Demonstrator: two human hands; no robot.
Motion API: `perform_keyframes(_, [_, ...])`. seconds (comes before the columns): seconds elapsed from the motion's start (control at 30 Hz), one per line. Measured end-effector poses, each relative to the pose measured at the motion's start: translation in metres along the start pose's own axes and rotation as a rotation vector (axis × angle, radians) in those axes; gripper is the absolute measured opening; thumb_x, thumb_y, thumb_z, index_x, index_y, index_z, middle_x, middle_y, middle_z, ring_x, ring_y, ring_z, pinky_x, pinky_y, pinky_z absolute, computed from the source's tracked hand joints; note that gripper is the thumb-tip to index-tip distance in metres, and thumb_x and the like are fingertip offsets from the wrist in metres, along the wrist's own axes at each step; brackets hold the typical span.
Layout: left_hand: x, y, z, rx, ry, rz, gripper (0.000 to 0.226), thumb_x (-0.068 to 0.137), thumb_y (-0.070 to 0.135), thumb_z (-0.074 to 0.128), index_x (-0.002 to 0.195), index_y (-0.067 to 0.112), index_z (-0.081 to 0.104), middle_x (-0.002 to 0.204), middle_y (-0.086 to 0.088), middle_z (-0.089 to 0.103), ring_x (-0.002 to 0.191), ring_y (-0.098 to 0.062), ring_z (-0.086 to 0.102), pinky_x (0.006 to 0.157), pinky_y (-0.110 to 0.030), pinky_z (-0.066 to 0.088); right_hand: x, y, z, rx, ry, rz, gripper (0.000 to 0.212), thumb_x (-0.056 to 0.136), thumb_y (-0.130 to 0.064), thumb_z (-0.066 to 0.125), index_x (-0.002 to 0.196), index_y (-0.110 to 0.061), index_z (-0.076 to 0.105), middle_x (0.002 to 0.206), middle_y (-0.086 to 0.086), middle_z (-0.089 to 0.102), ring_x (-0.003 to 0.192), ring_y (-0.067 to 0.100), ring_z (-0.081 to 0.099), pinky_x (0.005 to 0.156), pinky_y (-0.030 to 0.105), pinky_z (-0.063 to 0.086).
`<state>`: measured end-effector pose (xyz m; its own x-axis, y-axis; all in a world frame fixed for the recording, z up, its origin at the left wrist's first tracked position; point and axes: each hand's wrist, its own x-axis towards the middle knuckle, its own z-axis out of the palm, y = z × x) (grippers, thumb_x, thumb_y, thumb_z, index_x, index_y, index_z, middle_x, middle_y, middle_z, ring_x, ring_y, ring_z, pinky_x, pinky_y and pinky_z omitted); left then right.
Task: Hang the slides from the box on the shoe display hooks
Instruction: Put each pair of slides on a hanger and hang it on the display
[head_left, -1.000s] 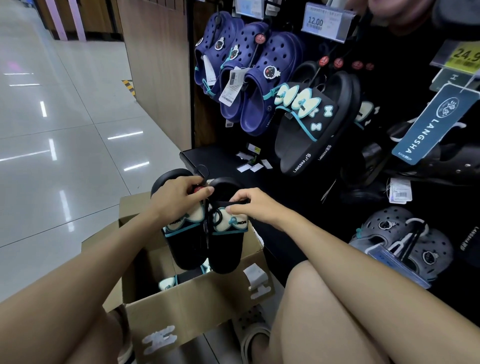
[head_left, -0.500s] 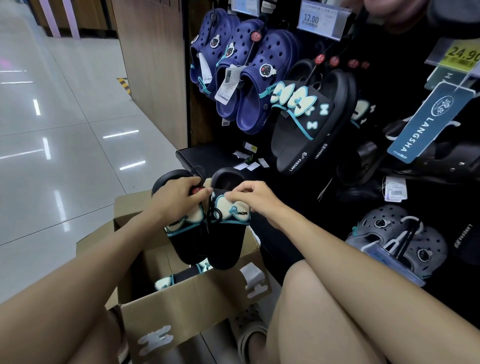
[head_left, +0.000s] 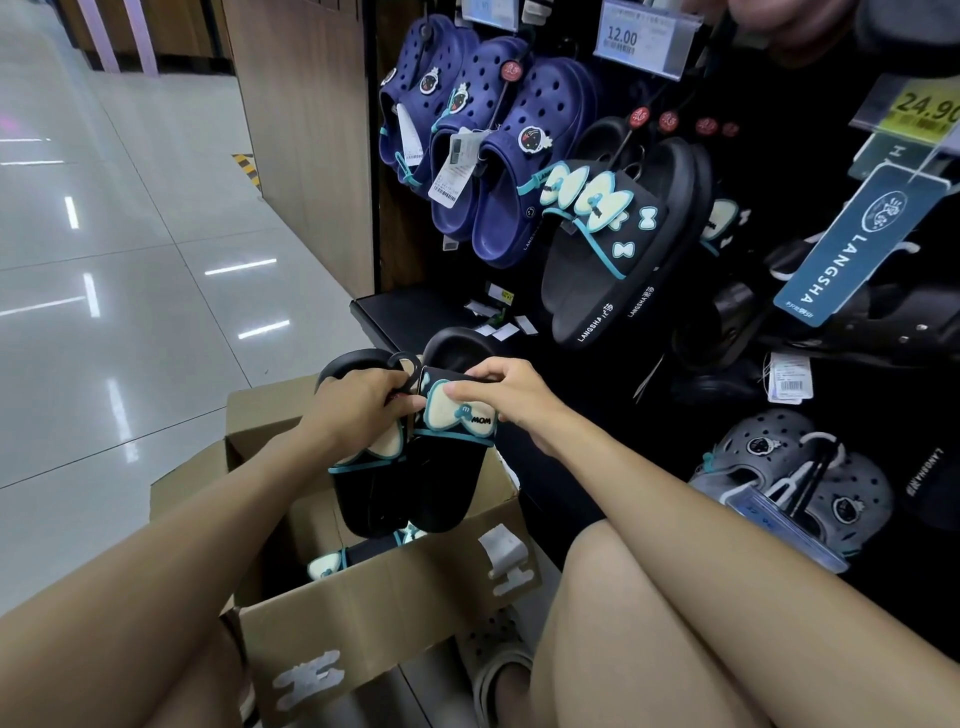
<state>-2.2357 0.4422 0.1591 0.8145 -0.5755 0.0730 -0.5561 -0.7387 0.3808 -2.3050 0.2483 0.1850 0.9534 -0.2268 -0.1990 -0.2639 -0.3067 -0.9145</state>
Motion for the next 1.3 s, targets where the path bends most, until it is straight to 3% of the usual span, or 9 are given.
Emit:
perform_keyframes(0.17, [0.000, 0.004, -0.001, 0.040, 0.078, 0.018, 0.032, 0.096, 0.046, 0.050, 0.083, 0.018, 0.055, 0.080, 0.003, 0.059, 0.079, -0.023, 0.055, 0.068, -0.037, 0.043, -0.001, -0.001, -0.005, -0.016, -0.008, 0.015, 0.022, 0.083, -0.020, 0.077, 0.103, -0.013, 0.070, 0.083, -0.006, 0.063, 0.069, 0.000, 0.056, 0.044, 0.005, 0.037])
perform_keyframes(0.53, [0.000, 0.011, -0.002, -0.008, 0.126, -0.013, 0.033, 0.095, 0.045, 0.053, 0.069, 0.028, 0.043, 0.070, 0.007, 0.052, 0.070, -0.021, 0.049, 0.060, -0.033, 0.030, 0.003, 0.007, -0.005, -0.076, -0.004, -0.030, 0.023, 0.082, -0.020, 0.077, 0.104, -0.013, 0.073, 0.089, -0.005, 0.065, 0.074, 0.001, 0.056, 0.049, 0.004, 0.036])
perform_keyframes(0.67, [-0.001, 0.011, -0.004, -0.035, 0.153, -0.030, 0.040, 0.094, 0.044, 0.055, 0.063, 0.025, 0.038, 0.063, 0.008, 0.047, 0.064, -0.019, 0.047, 0.056, -0.032, 0.029, 0.004, 0.010, -0.004, -0.112, 0.009, -0.069, 0.020, 0.081, -0.024, 0.079, 0.100, -0.017, 0.074, 0.093, -0.005, 0.069, 0.082, 0.004, 0.060, 0.062, 0.012, 0.040])
perform_keyframes(0.83, [0.000, 0.011, -0.007, -0.131, 0.179, -0.044, 0.044, 0.093, 0.041, 0.059, 0.061, 0.021, 0.037, 0.066, 0.002, 0.044, 0.063, -0.018, 0.045, 0.054, -0.033, 0.028, 0.003, 0.009, 0.001, -0.211, 0.085, -0.167, 0.006, 0.082, -0.026, 0.077, 0.088, -0.025, 0.075, 0.094, -0.006, 0.074, 0.098, 0.012, 0.066, 0.093, 0.034, 0.052])
perform_keyframes(0.97, [0.000, 0.009, -0.008, -0.183, 0.214, -0.089, 0.045, 0.093, 0.040, 0.060, 0.060, 0.016, 0.041, 0.062, -0.001, 0.045, 0.059, -0.018, 0.046, 0.050, -0.032, 0.027, 0.001, 0.006, 0.004, -0.347, 0.043, -0.167, 0.007, 0.082, -0.030, 0.076, 0.081, -0.035, 0.072, 0.096, -0.006, 0.073, 0.100, 0.015, 0.065, 0.095, 0.041, 0.052])
perform_keyframes(1.13, [-0.002, 0.009, -0.009, -0.207, 0.226, -0.127, 0.037, 0.093, 0.040, 0.059, 0.075, 0.008, 0.059, 0.067, -0.005, 0.058, 0.063, -0.022, 0.055, 0.050, -0.031, 0.035, -0.001, 0.004, 0.007, -0.419, 0.011, -0.179, 0.016, 0.081, -0.032, 0.075, 0.072, -0.042, 0.067, 0.092, -0.009, 0.073, 0.097, 0.012, 0.065, 0.092, 0.041, 0.053])
perform_keyframes(1.3, [-0.005, 0.009, -0.011, -0.201, 0.242, -0.144, 0.042, 0.093, 0.042, 0.060, 0.071, 0.007, 0.050, 0.061, -0.005, 0.055, 0.057, -0.022, 0.052, 0.051, -0.033, 0.034, -0.002, 0.005, 0.007, -0.423, -0.010, -0.160, 0.014, 0.082, -0.030, 0.075, 0.075, -0.040, 0.069, 0.095, -0.009, 0.073, 0.100, 0.010, 0.063, 0.094, 0.038, 0.052])
